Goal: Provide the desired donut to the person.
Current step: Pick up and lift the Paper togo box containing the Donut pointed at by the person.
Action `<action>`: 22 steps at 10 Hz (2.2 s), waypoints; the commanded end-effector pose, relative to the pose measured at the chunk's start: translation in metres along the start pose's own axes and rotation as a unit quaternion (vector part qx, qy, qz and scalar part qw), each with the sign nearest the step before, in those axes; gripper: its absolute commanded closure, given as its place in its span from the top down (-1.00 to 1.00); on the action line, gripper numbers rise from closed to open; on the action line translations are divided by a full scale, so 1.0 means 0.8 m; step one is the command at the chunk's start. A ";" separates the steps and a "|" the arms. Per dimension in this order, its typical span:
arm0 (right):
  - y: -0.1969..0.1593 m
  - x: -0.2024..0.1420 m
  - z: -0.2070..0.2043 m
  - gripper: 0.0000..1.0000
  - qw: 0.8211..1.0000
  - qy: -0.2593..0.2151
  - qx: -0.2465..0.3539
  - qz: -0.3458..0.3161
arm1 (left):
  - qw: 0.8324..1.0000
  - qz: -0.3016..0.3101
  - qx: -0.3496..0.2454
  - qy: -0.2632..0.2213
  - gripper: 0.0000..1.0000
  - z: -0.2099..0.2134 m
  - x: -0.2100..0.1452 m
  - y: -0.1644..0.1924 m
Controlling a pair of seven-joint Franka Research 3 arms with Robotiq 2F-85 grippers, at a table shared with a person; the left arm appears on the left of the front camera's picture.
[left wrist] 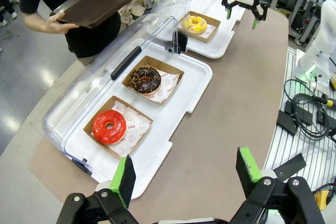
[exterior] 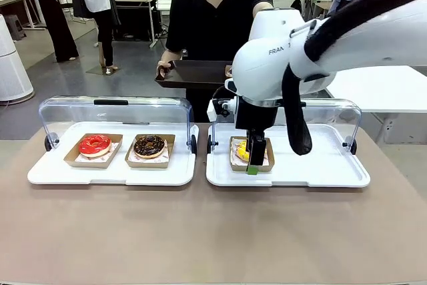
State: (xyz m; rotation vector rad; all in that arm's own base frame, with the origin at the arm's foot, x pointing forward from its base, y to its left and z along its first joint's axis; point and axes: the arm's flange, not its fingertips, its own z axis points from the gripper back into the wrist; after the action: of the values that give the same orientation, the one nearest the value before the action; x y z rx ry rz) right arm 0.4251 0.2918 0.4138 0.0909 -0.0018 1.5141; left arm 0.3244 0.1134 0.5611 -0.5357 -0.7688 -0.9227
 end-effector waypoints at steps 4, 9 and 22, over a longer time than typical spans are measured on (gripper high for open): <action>0.000 0.000 0.000 1.00 1.000 0.000 0.000 0.000 | 1.000 -0.005 -0.003 -0.011 1.00 0.001 -0.001 0.001; -0.032 0.005 -0.025 1.00 1.000 -0.012 -0.010 0.025 | 1.000 -0.005 -0.003 -0.011 1.00 0.001 -0.001 0.001; -0.086 0.023 -0.081 1.00 0.998 -0.030 -0.039 0.046 | 1.000 -0.005 -0.003 -0.011 1.00 0.001 -0.001 0.001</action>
State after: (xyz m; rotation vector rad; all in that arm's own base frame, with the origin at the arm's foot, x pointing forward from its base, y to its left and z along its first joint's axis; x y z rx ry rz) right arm 0.4848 0.3097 0.3500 0.1097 -0.1089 1.6003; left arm 0.3246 0.1131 0.5616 -0.5408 -0.7744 -0.9196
